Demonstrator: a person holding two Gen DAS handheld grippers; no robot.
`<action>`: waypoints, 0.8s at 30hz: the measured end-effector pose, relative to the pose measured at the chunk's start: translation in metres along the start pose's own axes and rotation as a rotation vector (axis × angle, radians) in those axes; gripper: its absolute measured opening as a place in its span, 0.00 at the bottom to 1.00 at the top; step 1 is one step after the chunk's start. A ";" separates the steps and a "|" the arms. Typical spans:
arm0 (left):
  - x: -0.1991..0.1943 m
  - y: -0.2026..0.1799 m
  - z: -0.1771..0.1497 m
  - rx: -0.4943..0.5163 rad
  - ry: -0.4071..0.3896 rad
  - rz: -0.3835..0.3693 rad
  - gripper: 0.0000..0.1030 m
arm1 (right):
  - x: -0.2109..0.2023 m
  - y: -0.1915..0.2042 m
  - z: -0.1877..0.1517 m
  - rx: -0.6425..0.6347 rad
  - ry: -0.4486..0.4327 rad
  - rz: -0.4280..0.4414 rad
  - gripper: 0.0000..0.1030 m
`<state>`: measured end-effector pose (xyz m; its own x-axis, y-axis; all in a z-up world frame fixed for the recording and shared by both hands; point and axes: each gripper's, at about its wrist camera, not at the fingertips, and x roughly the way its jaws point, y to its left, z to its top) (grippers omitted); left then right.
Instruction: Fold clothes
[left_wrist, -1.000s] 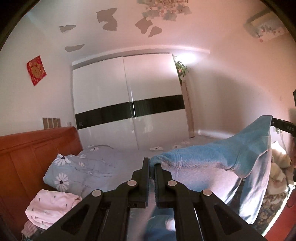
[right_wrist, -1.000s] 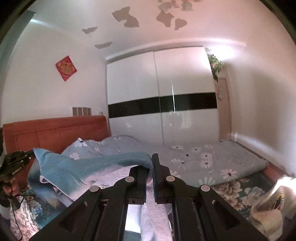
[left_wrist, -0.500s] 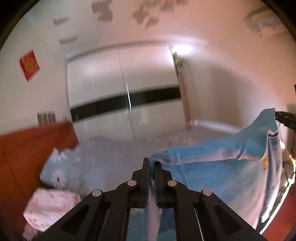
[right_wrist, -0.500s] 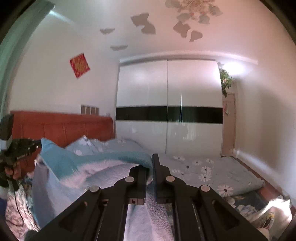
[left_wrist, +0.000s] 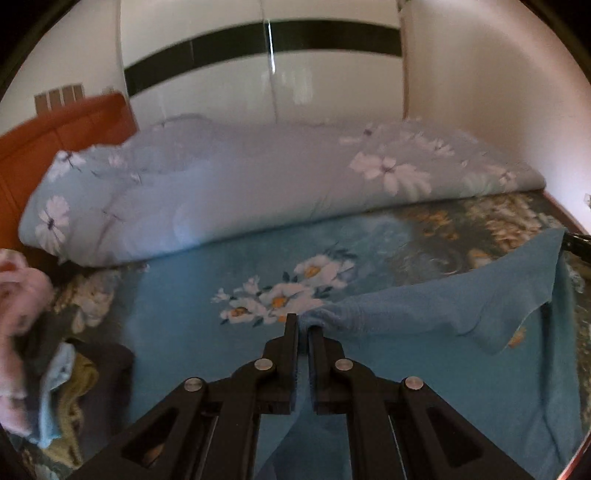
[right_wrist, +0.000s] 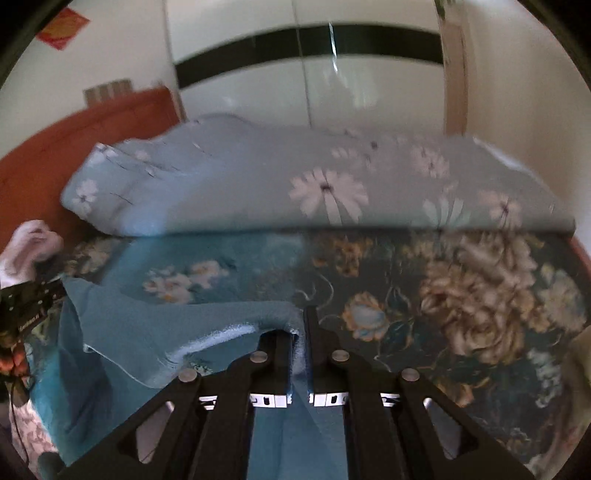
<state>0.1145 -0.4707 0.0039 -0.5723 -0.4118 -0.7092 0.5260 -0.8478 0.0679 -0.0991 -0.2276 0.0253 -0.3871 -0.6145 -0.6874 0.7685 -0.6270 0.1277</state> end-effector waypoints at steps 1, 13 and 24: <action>0.014 0.002 0.004 -0.009 0.019 -0.004 0.05 | 0.014 -0.004 0.002 0.018 0.022 0.001 0.05; 0.146 0.027 0.007 -0.077 0.218 -0.013 0.05 | 0.153 -0.023 0.022 0.099 0.241 -0.035 0.05; 0.195 0.060 -0.012 -0.290 0.341 -0.164 0.12 | 0.205 -0.035 0.008 0.127 0.339 -0.051 0.07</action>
<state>0.0422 -0.5980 -0.1385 -0.4487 -0.1066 -0.8873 0.6277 -0.7444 -0.2280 -0.2093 -0.3359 -0.1143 -0.2161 -0.4011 -0.8902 0.6748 -0.7203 0.1607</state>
